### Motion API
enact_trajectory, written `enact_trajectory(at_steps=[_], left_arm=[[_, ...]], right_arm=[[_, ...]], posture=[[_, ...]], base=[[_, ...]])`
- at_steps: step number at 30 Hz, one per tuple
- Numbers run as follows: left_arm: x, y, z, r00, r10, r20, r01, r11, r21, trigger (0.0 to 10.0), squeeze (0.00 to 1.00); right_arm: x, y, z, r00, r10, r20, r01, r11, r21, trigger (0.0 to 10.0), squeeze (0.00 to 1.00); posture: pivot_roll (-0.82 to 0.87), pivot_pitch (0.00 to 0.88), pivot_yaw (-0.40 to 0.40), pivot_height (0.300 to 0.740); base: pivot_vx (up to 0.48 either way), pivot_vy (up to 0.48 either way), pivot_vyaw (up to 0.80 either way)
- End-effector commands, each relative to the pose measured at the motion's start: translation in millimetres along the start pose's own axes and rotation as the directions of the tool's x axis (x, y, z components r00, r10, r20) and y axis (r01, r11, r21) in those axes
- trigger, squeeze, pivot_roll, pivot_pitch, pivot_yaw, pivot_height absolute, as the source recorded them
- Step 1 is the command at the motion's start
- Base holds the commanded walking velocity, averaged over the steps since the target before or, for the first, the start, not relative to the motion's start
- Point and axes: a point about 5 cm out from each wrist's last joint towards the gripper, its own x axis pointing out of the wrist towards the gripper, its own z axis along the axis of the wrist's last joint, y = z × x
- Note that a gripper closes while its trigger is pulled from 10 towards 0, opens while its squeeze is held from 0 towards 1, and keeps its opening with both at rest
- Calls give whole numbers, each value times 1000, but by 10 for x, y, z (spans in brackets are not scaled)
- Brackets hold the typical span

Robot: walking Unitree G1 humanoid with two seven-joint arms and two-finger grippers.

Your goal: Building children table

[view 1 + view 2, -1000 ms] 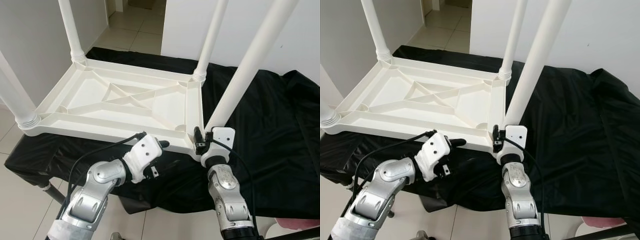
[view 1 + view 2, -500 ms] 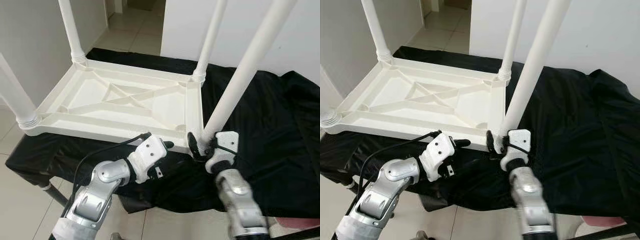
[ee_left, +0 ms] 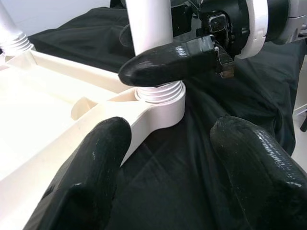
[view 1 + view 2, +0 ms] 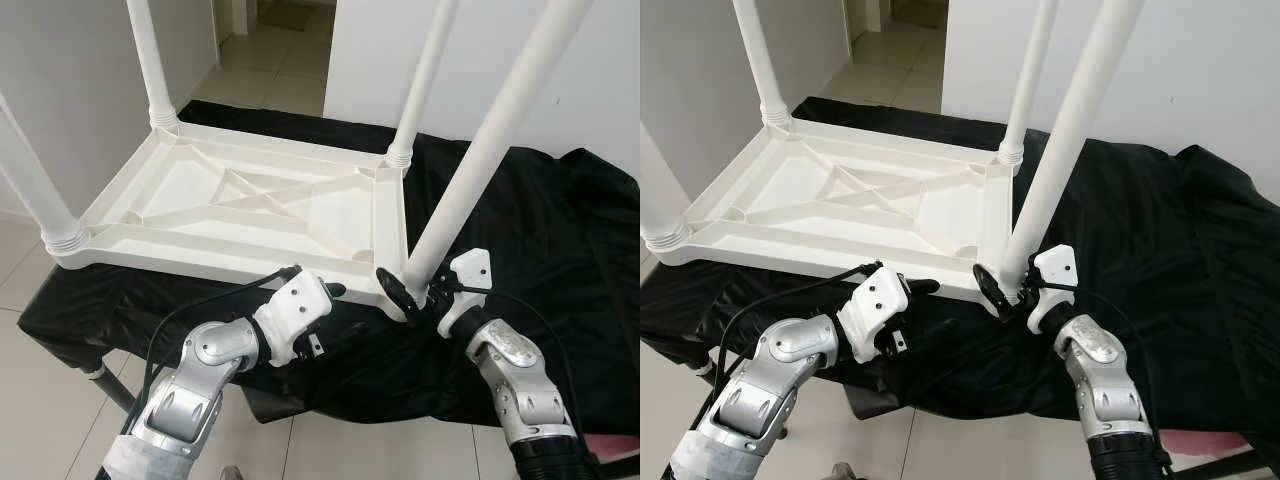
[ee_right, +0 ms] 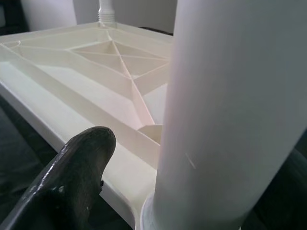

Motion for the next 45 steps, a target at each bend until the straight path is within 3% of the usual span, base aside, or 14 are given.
enact_trajectory(at_steps=[1, 10, 11, 12, 27, 28, 29, 30, 38, 41, 45], left_arm=[[18, -4, -14, 1000, 22, -2, -22, 1000, -21, 10000, 0], [29, -10, -15, 1000, 11, 7, -10, 999, -37, 10000, 0], [33, 0, -8, 1000, 12, 10, -12, 999, -35, 10000, 0], [34, 8, -2, 1000, 13, 11, -13, 999, -34, 10000, 0], [22, 16, -4, 1000, 23, 10, -23, 999, -30, 10000, 0], [24, 15, -7, 1000, 23, 9, -22, 999, -30, 10000, 0], [24, 15, -7, 1000, 23, 9, -22, 999, -30, 10000, 0], [29, 22, -11, 1000, 27, 9, -27, 999, -27, 10000, 0], [33, 41, -12, 999, 34, 7, -34, 999, -14, 10000, 0], [26, 59, -48, 999, 31, -27, -30, 999, 22, 10000, 0], [19, 67, -45, 999, 33, -24, -33, 999, 18, 10000, 0]], right_arm=[[16, -44, -15, 1000, 18, -1, -18, 1000, -1, 10000, 0], [174, -64, -138, 997, 74, -22, -74, 997, 12, 10000, 0], [224, -53, -170, 996, 84, -26, -84, 996, 20, 4431, 0], [260, -50, -184, 995, 92, -26, -92, 996, 19, 0, 0], [242, -79, -203, 992, 122, -12, -122, 992, 32, 0, 0], [236, -73, -209, 994, 108, -8, -108, 994, 35, 3490, 0], [236, -73, -209, 994, 108, -8, -108, 994, 35, 3490, 0], [236, -48, -214, 996, 89, 6, -89, 995, 54, 10000, 0], [235, 47, -227, 1000, 8, 17, -9, 997, 81, 10000, 0], [223, 157, -219, 991, -133, 24, 132, 989, 64, 10000, 0], [212, 201, -207, 977, -210, 33, 207, 975, 84, 10000, 0]], posture=[[38, 0, -66, 740], [40, 0, -61, 740], [43, 0, -62, 740], [44, 0, -62, 740], [45, 0, -67, 740], [42, 0, -67, 740], [42, 0, -67, 740], [39, 0, -64, 740], [33, 0, -56, 740], [25, 9, -44, 740], [26, 14, -42, 740]], base=[[0, 0, 0], [0, 0, 0], [0, 0, 0], [0, 0, 0], [0, 0, 0], [0, 0, 0], [0, 0, 0], [0, 0, 0], [0, 0, 0], [0, 0, 0], [0, 0, 0]])
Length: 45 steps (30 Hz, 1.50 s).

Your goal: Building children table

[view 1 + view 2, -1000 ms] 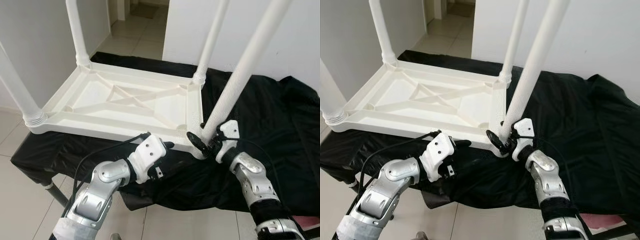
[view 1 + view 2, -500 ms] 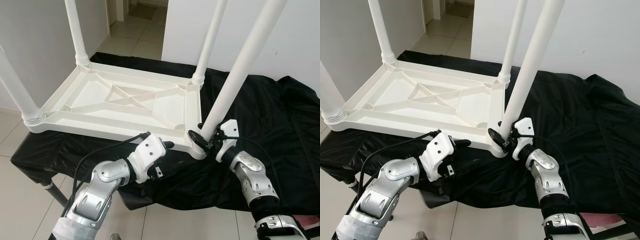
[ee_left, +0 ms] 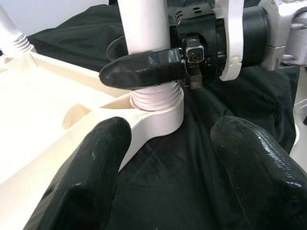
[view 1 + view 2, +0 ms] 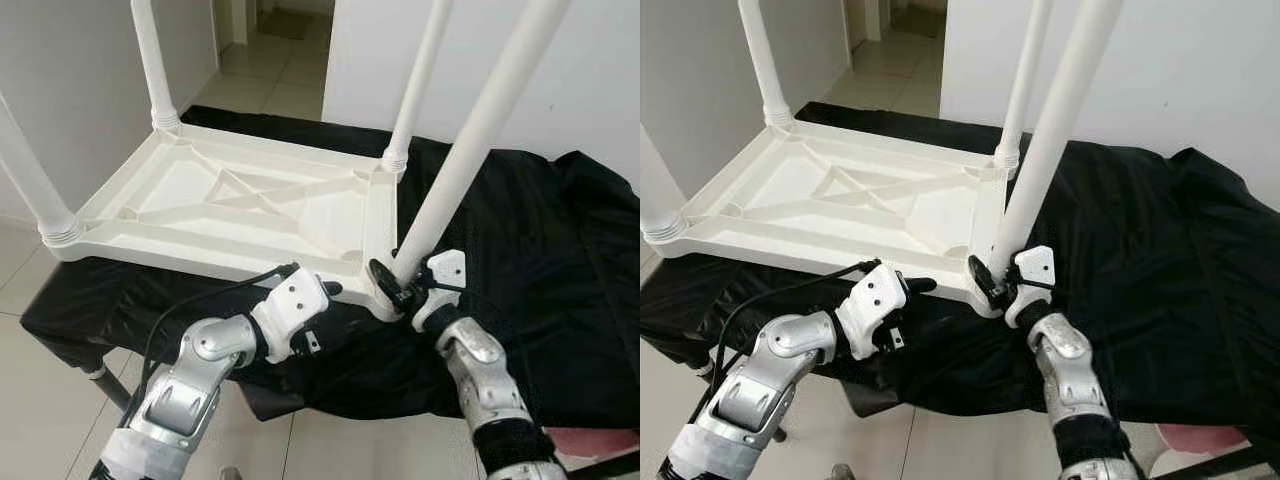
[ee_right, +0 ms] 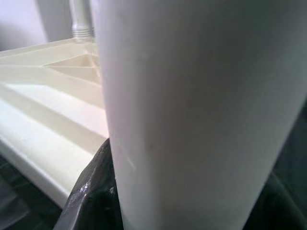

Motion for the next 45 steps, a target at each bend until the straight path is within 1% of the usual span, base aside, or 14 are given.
enact_trajectory(at_steps=[1, 4, 6, 7, 9, 11, 14, 18, 29, 30, 31, 32, 38, 45], left_arm=[[18, 16, -10, 999, 39, -1, -39, 999, -2, 10000, 0], [18, 16, -10, 999, 39, -1, -39, 999, -2, 10000, 0], [17, 11, -10, 999, 42, 1, -42, 999, -4, 10000, 0], [17, 11, -10, 999, 42, 1, -42, 999, -4, 10000, 0], [18, 8, -9, 999, 43, 2, -43, 999, -5, 10000, 0], [18, 8, -9, 999, 43, 2, -43, 999, -5, 10000, 0], [19, 6, -14, 999, 47, 1, -47, 999, -5, 10000, 0], [19, 4, -11, 999, 52, 3, -52, 999, -7, 10000, 0], [17, 28, -24, 998, 62, -5, -62, 998, -1, 10000, 0], [22, 28, -23, 998, 63, -4, -63, 998, 0, 10000, 0], [22, 28, -23, 998, 63, -4, -63, 998, 0, 10000, 0], [27, 26, -20, 998, 64, -1, -64, 998, -2, 10000, 0], [32, 8, -24, 998, 61, -1, -61, 998, -5, 10000, 0], [23, 9, -16, 998, 61, 2, -61, 998, -9, 10000, 0]], right_arm=[[-34, 32, -48, 994, -100, -40, 101, 995, 19, 10000, 0], [-34, 32, -48, 994, -100, -40, 101, 995, 19, 10000, 0], [-68, 86, -83, 974, -217, -71, 219, 975, 29, 10000, 0], [-68, 86, -83, 974, -217, -71, 219, 975, 29, 10000, 0], [-88, 149, -111, 948, -304, -96, 309, 950, 41, 10000, 0], [-88, 149, -111, 948, -304, -96, 309, 950, 41, 10000, 0], [-79, 290, -140, 909, -390, -147, 404, 912, 77, 10000, 0], [-61, 355, -122, 906, -394, -151, 411, 906, 100, 10000, 0], [-54, 349, -74, 908, -389, -156, 411, 899, 150, 10000, 0], [-55, 340, -69, 913, -380, -150, 401, 903, 155, 10000, 306], [-55, 340, -69, 913, -380, -150, 401, 903, 155, 10000, 306], [-62, 330, -54, 920, -368, -136, 388, 905, 176, 10000, 1000], [-128, 269, -5, 940, -326, -99, 338, 927, 159, 10000, 1000], [-235, 205, 12, 971, -226, -74, 236, 956, 177, 10000, 1000]], posture=[[28, 23, -41, 740], [28, 23, -41, 740], [30, 27, -43, 740], [30, 27, -43, 740], [30, 31, -47, 740], [30, 31, -47, 740], [34, 36, -55, 740], [37, 36, -58, 740], [28, 36, -61, 740], [28, 38, -62, 740], [28, 38, -62, 740], [27, 38, -63, 740], [26, 40, -64, 740], [26, 40, -64, 740]], base=[[0, 0, 0], [0, 0, 0], [0, 0, 0], [0, 0, 0], [0, 0, 0], [0, 0, 0], [0, 0, 0], [0, 0, 0], [0, 0, 0], [0, 0, 0], [0, 0, 0], [0, 0, 0], [0, 0, 0], [0, 0, 0]])
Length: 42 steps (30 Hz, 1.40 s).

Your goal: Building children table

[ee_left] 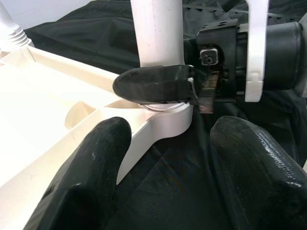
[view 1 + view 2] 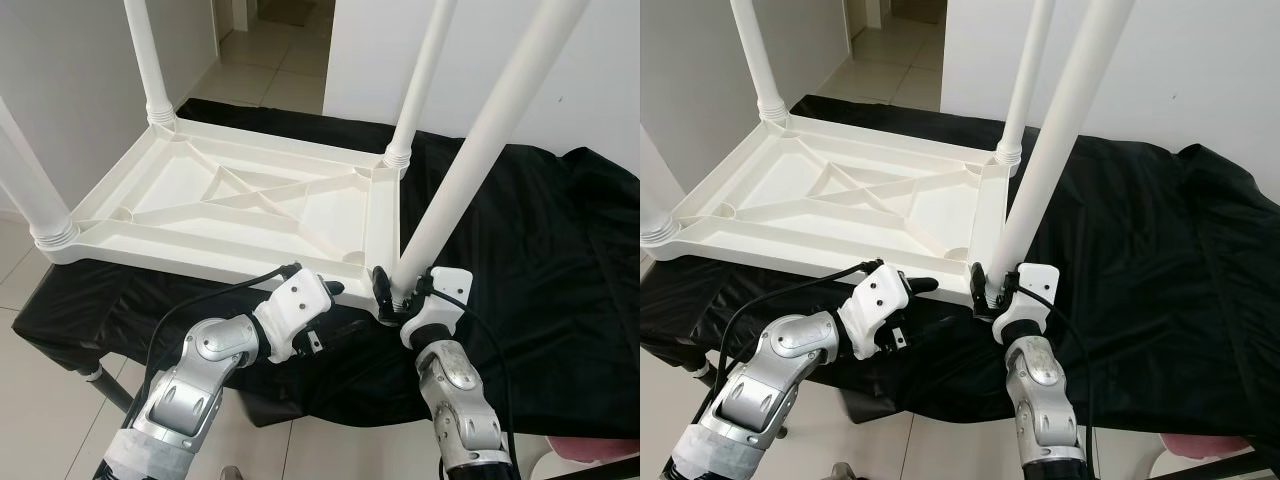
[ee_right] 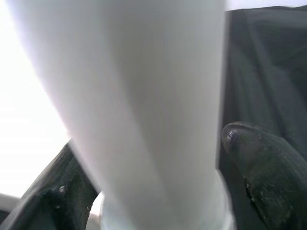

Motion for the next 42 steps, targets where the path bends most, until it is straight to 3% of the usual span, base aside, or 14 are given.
enact_trajectory(at_steps=[1, 4, 6, 10, 14, 18, 21, 28, 29, 30, 31, 32, 42], left_arm=[[2, 19, -25, 998, 58, -6, -59, 998, -7, 10000, 0], [6, 19, -25, 998, 58, -5, -58, 998, -7, 10000, 0], [13, 20, -22, 998, 57, -3, -57, 998, -9, 10000, 0], [13, 24, -23, 998, 55, -3, -55, 998, -7, 10000, 0], [14, 32, -22, 998, 55, -1, -55, 998, -6, 10000, 0], [27, 32, -22, 998, 56, 3, -56, 998, -11, 10000, 0], [36, -11, -31, 999, 48, 0, -48, 999, -13, 10000, 0], [37, -27, -23, 999, 44, 1, -44, 999, -15, 10000, 0], [36, -27, -23, 999, 44, 1, -44, 999, -15, 10000, 0], [36, -27, -23, 999, 44, 1, -44, 999, -15, 10000, 0], [35, -26, -24, 999, 45, 0, -45, 999, -16, 10000, 0], [33, -25, -24, 999, 45, 0, -45, 999, -14, 10000, 0], [27, -32, -25, 999, 44, 0, -44, 999, -12, 10000, 0]], right_arm=[[-34, -16, 19, 998, 56, 8, -56, 998, 3, 10000, 0], [-45, -34, 18, 994, 110, 2, -110, 994, 11, 10000, 0], [-57, -75, 66, 972, 236, 17, -236, 972, -24, 10000, 0], [-17, -183, 124, 955, 296, 17, -294, 953, -70, 10000, 0], [80, -275, 168, 919, 392, -27, -392, 909, -144, 10000, 0], [145, -262, 195, 896, 442, -32, -442, 883, -159, 10000, 0], [226, -207, 191, 856, 513, -67, -515, 832, -204, 10000, 0], [290, -203, 143, 832, 542, -118, -553, 792, -260, 10000, 0], [310, -212, 131, 829, 545, -125, -557, 787, -264, 8196, 0], [310, -212, 131, 829, 545, -125, -557, 787, -264, 8196, 0], [328, -226, 124, 831, 542, -129, -555, 789, -264, 3725, 0], [340, -245, 110, 830, 540, -140, -557, 786, -269, 0, 0], [311, -318, 77, 833, 534, -142, -552, 795, -249, 0, 0]], posture=[[22, 42, -62, 740], [22, 40, -63, 740], [21, 39, -61, 740], [21, 36, -62, 740], [22, 32, -63, 740], [23, 32, -63, 740], [29, 30, -61, 740], [40, 30, -60, 740], [42, 31, -60, 740], [42, 31, -60, 740], [42, 31, -60, 740], [45, 32, -61, 740], [38, 29, -60, 740]], base=[[0, 0, 0], [0, 0, 0], [0, 0, 0], [0, 0, 0], [0, 0, 0], [0, 0, 0], [0, 0, 0], [0, 0, 0], [0, 0, 0], [0, 0, 0], [0, 0, 0], [0, 0, 0], [0, 0, 0]])
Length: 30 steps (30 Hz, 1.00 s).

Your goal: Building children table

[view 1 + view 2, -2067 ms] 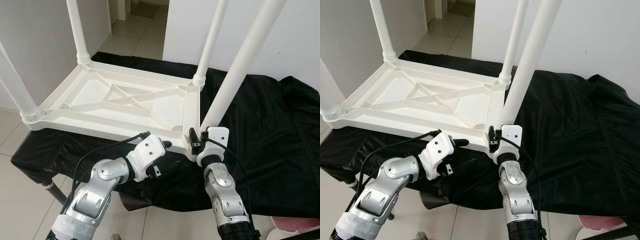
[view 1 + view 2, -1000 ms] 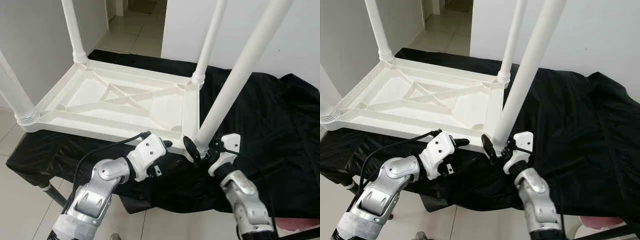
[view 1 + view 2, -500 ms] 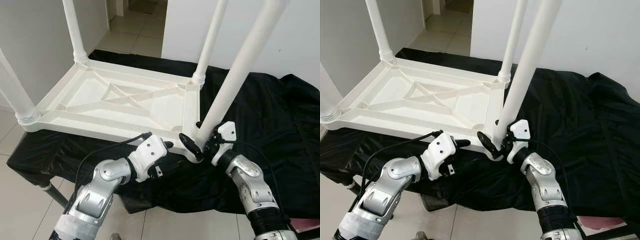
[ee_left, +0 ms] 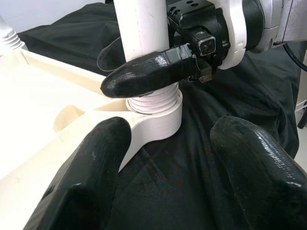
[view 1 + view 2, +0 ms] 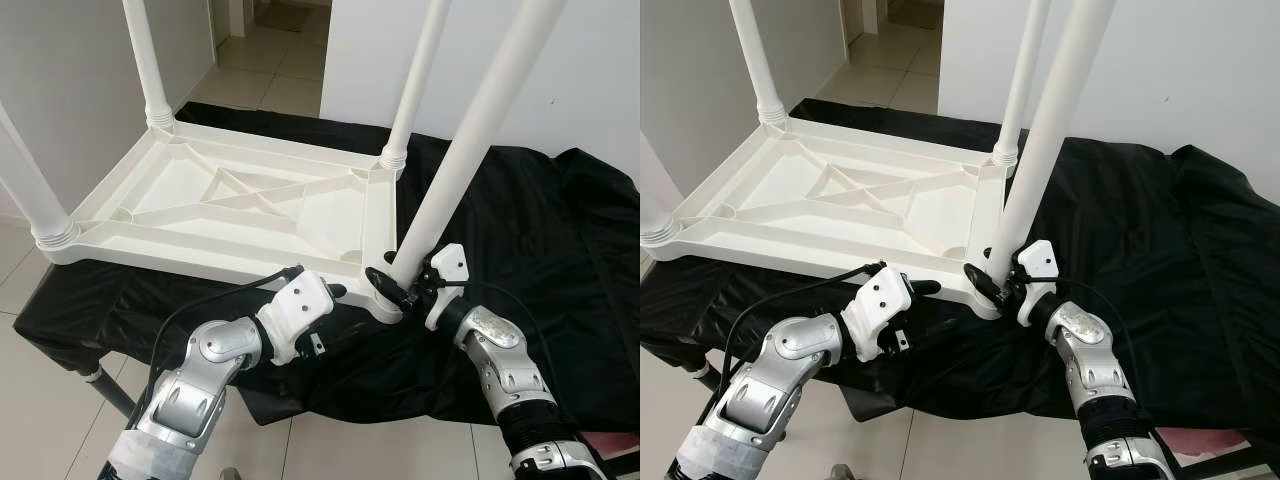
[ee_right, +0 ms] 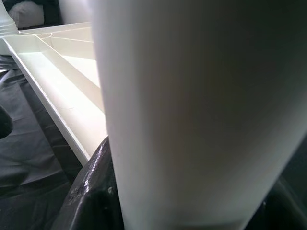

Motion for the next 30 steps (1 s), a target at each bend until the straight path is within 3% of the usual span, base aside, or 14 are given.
enact_trajectory(at_steps=[1, 2, 3, 5, 6, 13, 16, 23, 24, 26, 27, 29, 30], left_arm=[[2, -14, -3, 999, 46, -2, -46, 999, 3, 10000, 0], [2, -14, -3, 999, 46, -2, -46, 999, 3, 10000, 0], [5, -17, -1, 999, 44, -1, -44, 999, 3, 10000, 0], [5, -17, -1, 999, 44, -1, -44, 999, 3, 10000, 0], [8, -18, -3, 999, 42, 0, -42, 999, 2, 10000, 0], [18, -32, -9, 999, 32, 1, -32, 999, 0, 10000, 0], [20, -36, -14, 1000, 29, 0, -29, 1000, 0, 10000, 0], [22, -47, -12, 1000, 24, 1, -24, 1000, 0, 10000, 0], [21, -53, -12, 1000, 22, 1, -22, 1000, -2, 10000, 0], [21, -53, -12, 1000, 22, 1, -22, 1000, -2, 10000, 0], [20, -61, -12, 1000, 20, 2, -20, 1000, -3, 10000, 0], [20, -61, -12, 1000, 20, 2, -20, 1000, -3, 10000, 0], [18, -68, -12, 1000, 20, 1, -20, 1000, -4, 10000, 0]], right_arm=[[-37, 0, -50, 1000, 8, -28, -8, 1000, -13, 0, 0], [-37, 0, -50, 1000, 8, -28, -8, 1000, -13, 0, 0], [-54, 5, -50, 1000, 1, -24, -1, 1000, 6, 2196, 0], [-54, 5, -50, 1000, 1, -24, -1, 1000, 6, 2196, 0], [-69, 18, -50, 1000, -10, -16, 10, 1000, 24, 10000, 0], [-94, 72, -44, 993, -115, 3, 115, 992, 55, 10000, 0], [-102, 165, -29, 966, -257, 12, 255, 963, 83, 10000, 0], [-127, 253, -37, 929, -370, 1, 367, 923, 115, 10000, 0], [-142, 281, -53, 905, -425, -12, 423, 898, 120, 10000, 0], [-142, 281, -53, 905, -425, -12, 423, 898, 120, 10000, 0], [-147, 339, -62, 866, -499, -24, 498, 858, 126, 10000, 0], [-147, 339, -62, 866, -499, -24, 498, 858, 126, 10000, 0], [-136, 395, -57, 819, -573, -37, 572, 810, 130, 10000, 0]], posture=[[36, 28, -60, 740], [36, 28, -60, 740], [34, 29, -59, 740], [34, 29, -59, 740], [25, 26, -58, 740], [17, 25, -57, 740], [11, 25, -58, 740], [8, 27, -59, 740], [7, 31, -60, 740], [7, 31, -60, 740], [12, 33, -65, 740], [12, 33, -65, 740], [22, 36, -66, 740]], base=[[0, 0, 0], [0, 0, 0], [0, 0, 0], [0, 0, 0], [0, 0, 0], [0, 0, 0], [0, 0, 0], [0, 0, 0], [0, 0, 0], [0, 0, 0], [0, 0, 0], [0, 0, 0], [0, 0, 0]])
